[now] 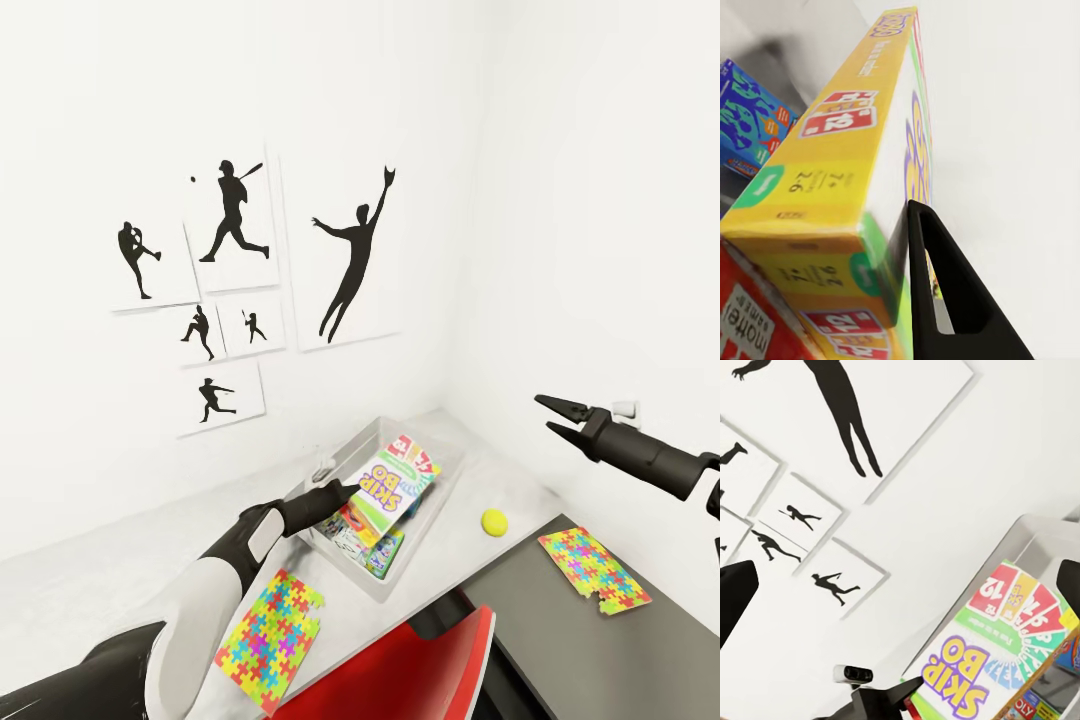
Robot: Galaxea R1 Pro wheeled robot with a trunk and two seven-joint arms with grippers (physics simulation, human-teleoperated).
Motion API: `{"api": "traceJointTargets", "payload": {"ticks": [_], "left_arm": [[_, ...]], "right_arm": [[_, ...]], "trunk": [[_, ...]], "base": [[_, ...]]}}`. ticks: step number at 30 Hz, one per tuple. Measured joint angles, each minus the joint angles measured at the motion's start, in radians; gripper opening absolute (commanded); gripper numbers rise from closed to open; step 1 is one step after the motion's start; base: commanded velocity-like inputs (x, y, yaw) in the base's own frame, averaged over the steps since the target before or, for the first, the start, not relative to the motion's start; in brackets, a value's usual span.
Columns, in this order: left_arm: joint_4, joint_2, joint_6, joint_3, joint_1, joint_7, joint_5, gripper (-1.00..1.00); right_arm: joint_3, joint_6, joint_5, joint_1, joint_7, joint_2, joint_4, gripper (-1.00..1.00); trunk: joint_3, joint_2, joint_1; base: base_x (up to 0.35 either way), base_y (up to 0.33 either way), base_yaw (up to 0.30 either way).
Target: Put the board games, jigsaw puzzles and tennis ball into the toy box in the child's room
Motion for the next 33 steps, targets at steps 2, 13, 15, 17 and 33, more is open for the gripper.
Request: {"api": "traceJointTargets", "payload": {"ticks": [2, 13, 15, 17, 33], "left_arm": [[0.0, 0.0, -0.001, 0.0, 0.0, 0.0, 0.0, -1.0], [0.0, 0.0, -0.001, 0.0, 0.0, 0.011, 0.003, 1.0], [0.0, 0.0, -0.001, 0.0, 0.0, 0.011, 0.003, 1.0], [0.0, 0.0, -0.001, 0.0, 0.0, 0.011, 0.003, 1.0], [-0.013, 0.0, 0.003, 0.0, 0.0, -0.003, 0.004, 1.0]], "right_arm": [[0.0, 0.0, 0.0, 0.0, 0.0, 0.0, -0.001, 1.0], [0.0, 0.0, 0.0, 0.0, 0.0, -0.001, -0.002, 1.0], [0.0, 0.0, 0.0, 0.0, 0.0, -0.002, -0.002, 1.0], [0.0, 0.0, 0.0, 0.0, 0.0, -0.002, -0.002, 1.0], [0.0, 0.0, 0.0, -0.001, 0.0, -0.002, -0.002, 1.0]], "trunk": [[0.0, 0.0, 0.0], [0.0, 0.0, 0.0], [0.0, 0.0, 0.0], [0.0, 0.0, 0.0], [0.0, 0.0, 0.0]], "base": [[0.0, 0.0, 0.0], [0.0, 0.0, 0.0], [0.0, 0.0, 0.0], [0.0, 0.0, 0.0], [0.0, 0.0, 0.0]]}}
